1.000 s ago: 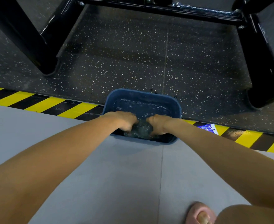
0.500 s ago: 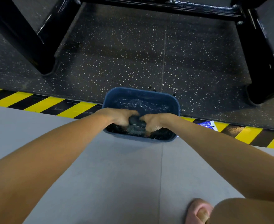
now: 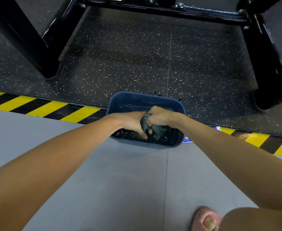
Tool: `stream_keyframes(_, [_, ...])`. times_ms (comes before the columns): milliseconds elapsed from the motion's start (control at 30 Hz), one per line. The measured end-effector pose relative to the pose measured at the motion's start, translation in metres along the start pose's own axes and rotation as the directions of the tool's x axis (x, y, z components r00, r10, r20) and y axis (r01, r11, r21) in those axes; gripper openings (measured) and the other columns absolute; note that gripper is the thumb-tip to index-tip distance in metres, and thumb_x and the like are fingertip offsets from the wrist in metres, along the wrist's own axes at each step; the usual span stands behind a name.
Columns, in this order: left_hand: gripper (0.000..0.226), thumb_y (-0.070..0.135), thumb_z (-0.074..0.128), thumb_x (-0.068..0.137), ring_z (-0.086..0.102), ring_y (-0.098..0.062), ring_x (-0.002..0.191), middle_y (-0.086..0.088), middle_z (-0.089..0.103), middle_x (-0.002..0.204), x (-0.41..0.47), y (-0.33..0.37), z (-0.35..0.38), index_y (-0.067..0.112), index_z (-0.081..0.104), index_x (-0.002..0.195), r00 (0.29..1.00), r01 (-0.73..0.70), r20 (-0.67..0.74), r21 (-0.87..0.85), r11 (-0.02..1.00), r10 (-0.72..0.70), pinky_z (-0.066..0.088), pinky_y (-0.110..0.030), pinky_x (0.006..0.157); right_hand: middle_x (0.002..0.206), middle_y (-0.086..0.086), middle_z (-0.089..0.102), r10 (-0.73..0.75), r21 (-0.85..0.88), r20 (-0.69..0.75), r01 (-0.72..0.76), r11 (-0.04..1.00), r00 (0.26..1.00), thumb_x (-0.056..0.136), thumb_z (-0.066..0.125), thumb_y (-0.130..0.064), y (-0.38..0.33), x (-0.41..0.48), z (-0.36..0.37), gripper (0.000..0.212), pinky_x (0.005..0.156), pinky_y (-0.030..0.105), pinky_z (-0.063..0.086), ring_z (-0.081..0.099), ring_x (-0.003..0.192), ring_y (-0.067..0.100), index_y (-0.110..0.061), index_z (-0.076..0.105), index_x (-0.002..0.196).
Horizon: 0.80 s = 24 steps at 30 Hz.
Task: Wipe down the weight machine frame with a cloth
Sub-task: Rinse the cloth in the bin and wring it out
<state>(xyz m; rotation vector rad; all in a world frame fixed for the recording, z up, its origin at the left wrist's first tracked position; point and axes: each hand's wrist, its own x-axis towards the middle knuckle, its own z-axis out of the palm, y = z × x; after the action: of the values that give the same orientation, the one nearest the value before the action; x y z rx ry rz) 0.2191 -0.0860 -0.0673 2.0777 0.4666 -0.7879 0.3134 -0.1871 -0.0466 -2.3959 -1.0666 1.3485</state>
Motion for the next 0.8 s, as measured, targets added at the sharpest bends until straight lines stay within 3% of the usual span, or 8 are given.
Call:
stream_keyframes(67, [0.042, 0.015, 0.08, 0.073, 0.059, -0.009, 0.1, 0.01, 0.067, 0.104, -0.002, -0.001, 0.001, 0.027, 0.061, 0.107, 0.998, -0.046, -0.049, -0.148, 0.988, 0.039, 0.041, -0.025, 0.091, 0.058, 0.006, 0.06, -0.019, 0.048, -0.006, 0.019, 0.999, 1.0, 0.076, 0.057, -0.008, -0.001, -0.002, -0.007, 0.011, 0.05, 0.022, 0.039, 0.053, 0.051, 0.018, -0.007, 0.059, 0.065])
stream_keyframes(167, [0.025, 0.01, 0.071, 0.076, 0.064, -0.023, 0.091, -0.005, 0.07, 0.094, 0.001, -0.007, 0.003, 0.015, 0.065, 0.099, 0.985, 0.014, -0.169, -0.13, 0.991, -0.036, 0.046, -0.03, 0.081, 0.063, 0.015, 0.061, -0.056, 0.108, 0.056, 0.049, 0.993, 0.997, 0.081, 0.063, -0.017, 0.003, -0.002, -0.015, 0.017, 0.067, 0.031, 0.046, 0.053, 0.057, 0.02, -0.003, 0.06, 0.071])
stream_keyframes(300, [0.012, 0.009, 0.064, 0.082, 0.057, -0.016, 0.083, -0.003, 0.063, 0.087, -0.004, -0.009, -0.001, 0.014, 0.063, 0.093, 0.94, 0.009, -0.329, -0.231, 0.973, -0.086, 0.045, -0.028, 0.073, 0.051, 0.002, 0.051, -0.048, 0.168, 0.11, 0.029, 0.985, 0.993, 0.082, 0.074, -0.019, 0.016, -0.001, -0.02, 0.02, 0.077, 0.031, 0.042, 0.05, 0.051, 0.014, -0.01, 0.057, 0.076])
stream_keyframes(400, [0.012, 0.004, 0.061, 0.086, 0.06, -0.016, 0.086, -0.006, 0.066, 0.091, -0.008, -0.008, -0.006, 0.015, 0.065, 0.09, 0.916, -0.107, -0.374, -0.579, 0.809, -0.146, 0.05, -0.026, 0.072, 0.059, 0.005, 0.06, 0.007, 0.309, 0.073, -0.029, 0.951, 0.997, 0.081, 0.074, -0.013, 0.022, 0.0, -0.015, 0.013, 0.069, 0.028, 0.047, 0.057, 0.057, 0.016, -0.008, 0.064, 0.089])
stream_keyframes(500, [0.012, 0.0, 0.055, 0.09, 0.064, -0.018, 0.08, -0.01, 0.067, 0.088, -0.011, -0.002, -0.008, 0.005, 0.065, 0.094, 0.922, -0.174, -0.354, -0.744, 0.645, -0.159, 0.056, -0.028, 0.065, 0.055, 0.002, 0.06, 0.026, 0.449, 0.083, -0.06, 0.892, 0.996, 0.084, 0.071, -0.011, 0.024, 0.002, -0.005, 0.009, 0.069, 0.03, 0.051, 0.057, 0.057, 0.017, -0.009, 0.062, 0.086])
stream_keyframes(600, [0.016, -0.002, 0.048, 0.091, 0.063, -0.016, 0.077, -0.008, 0.066, 0.082, -0.015, 0.005, -0.01, 0.004, 0.061, 0.083, 0.891, -0.23, -0.382, -0.846, 0.481, -0.245, 0.055, -0.025, 0.056, 0.084, 0.006, 0.071, 0.014, 0.485, 0.101, -0.062, 0.872, 0.995, 0.078, 0.077, -0.015, 0.029, 0.005, 0.009, 0.026, 0.089, 0.038, 0.053, 0.067, 0.081, 0.02, -0.011, 0.065, 0.101])
stream_keyframes(700, [0.016, -0.002, 0.046, 0.093, 0.065, -0.017, 0.083, -0.011, 0.067, 0.091, -0.015, 0.006, -0.016, 0.003, 0.06, 0.088, 0.873, -0.259, -0.362, -0.912, 0.319, -0.326, 0.056, -0.028, 0.065, 0.104, 0.003, 0.072, -0.005, 0.53, 0.065, -0.03, 0.847, 0.998, 0.072, 0.083, -0.031, 0.031, 0.005, 0.015, 0.037, 0.103, 0.044, 0.045, 0.065, 0.102, 0.022, -0.019, 0.067, 0.105])
stream_keyframes(800, [0.021, 0.004, 0.049, 0.093, 0.063, -0.022, 0.098, -0.015, 0.064, 0.111, -0.013, 0.013, -0.017, -0.001, 0.059, 0.111, 0.881, -0.233, -0.327, -0.929, 0.287, -0.342, 0.056, -0.031, 0.074, 0.093, 0.002, 0.069, -0.057, 0.599, 0.081, -0.003, 0.8, 0.995, 0.081, 0.075, -0.037, 0.027, 0.004, 0.014, 0.029, 0.081, 0.041, 0.057, 0.068, 0.079, 0.021, -0.019, 0.062, 0.1])
